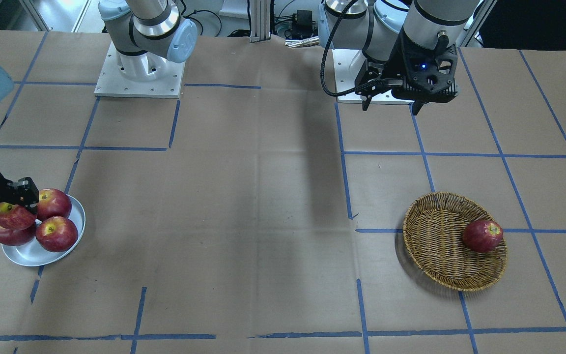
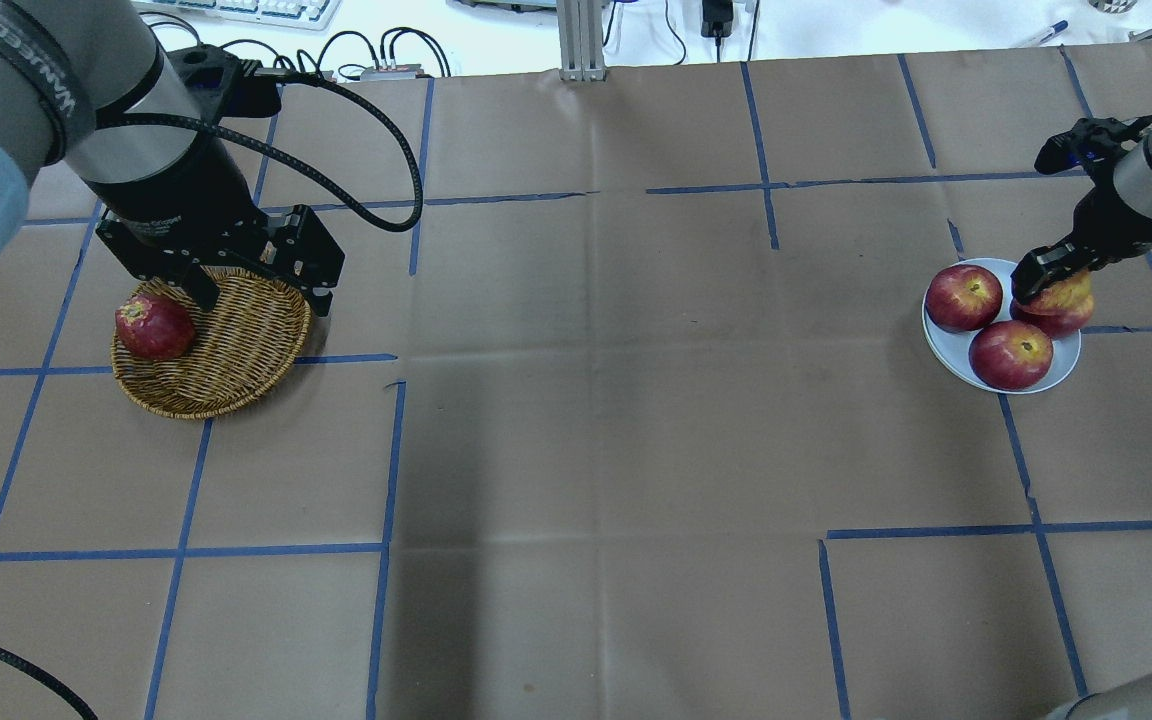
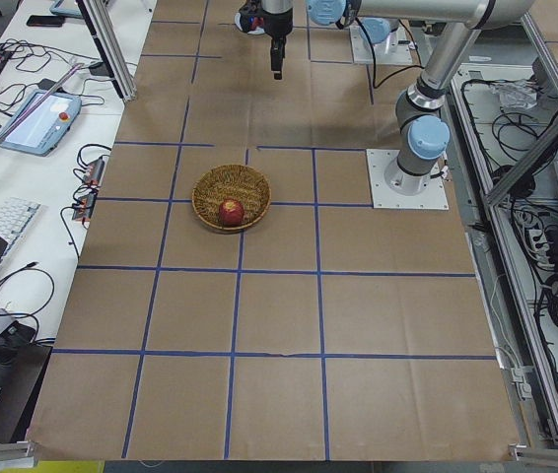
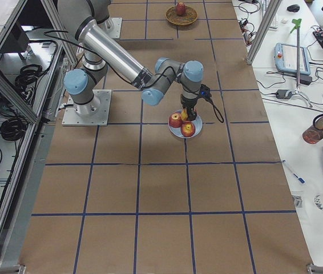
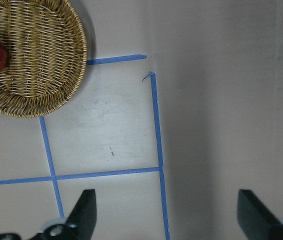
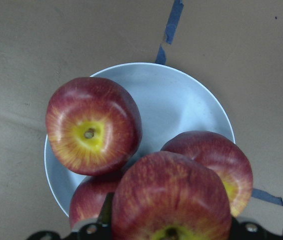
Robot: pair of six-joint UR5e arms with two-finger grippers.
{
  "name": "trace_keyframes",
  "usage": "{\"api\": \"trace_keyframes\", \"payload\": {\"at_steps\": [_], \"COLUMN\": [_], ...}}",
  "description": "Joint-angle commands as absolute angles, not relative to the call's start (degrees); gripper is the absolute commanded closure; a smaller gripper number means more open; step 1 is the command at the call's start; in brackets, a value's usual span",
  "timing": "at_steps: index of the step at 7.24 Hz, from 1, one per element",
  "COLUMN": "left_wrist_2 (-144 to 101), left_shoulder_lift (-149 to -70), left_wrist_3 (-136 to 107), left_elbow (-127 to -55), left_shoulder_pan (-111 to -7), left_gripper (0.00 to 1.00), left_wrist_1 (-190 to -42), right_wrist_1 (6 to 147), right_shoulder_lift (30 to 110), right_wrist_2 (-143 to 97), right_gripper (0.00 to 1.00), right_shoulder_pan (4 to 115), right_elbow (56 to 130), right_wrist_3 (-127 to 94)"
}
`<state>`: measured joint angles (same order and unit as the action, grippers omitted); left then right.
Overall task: Transfer apple from basket to plate
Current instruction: 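Lower the apple onto the plate beside the red apples and open the right gripper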
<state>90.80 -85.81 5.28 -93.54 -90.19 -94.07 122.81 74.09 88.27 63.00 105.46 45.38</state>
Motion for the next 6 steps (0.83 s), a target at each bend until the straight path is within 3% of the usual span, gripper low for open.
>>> {"api": "trace_keyframes", "payload": {"at_steps": [1, 4, 6], "left_wrist_2": [91.0, 91.3, 91.1], "left_shoulder_lift": [-85.4, -84.6, -84.7], "left_wrist_3": [5.4, 6.2, 6.2], "left_elbow": [-94.0, -94.2, -94.0], "left_shoulder_pan": [-90.3, -90.3, -90.3], "left_gripper": [0.01, 0.01, 0.01], "left_wrist_1": [-93.0, -93.0, -92.9], "right_wrist_1": [122.5, 121.1, 110.9], "right_shoulder_lift": [73.8, 77.5, 82.8], "right_wrist_2": [86.7, 86.7, 87.1], "right_gripper": [0.01, 0.0, 0.0], "right_shoulder_pan": [63.1, 64.0, 68.2], "right_elbow": [105.5, 104.0, 99.5], "right_wrist_3": [45.7, 45.4, 42.6]}}
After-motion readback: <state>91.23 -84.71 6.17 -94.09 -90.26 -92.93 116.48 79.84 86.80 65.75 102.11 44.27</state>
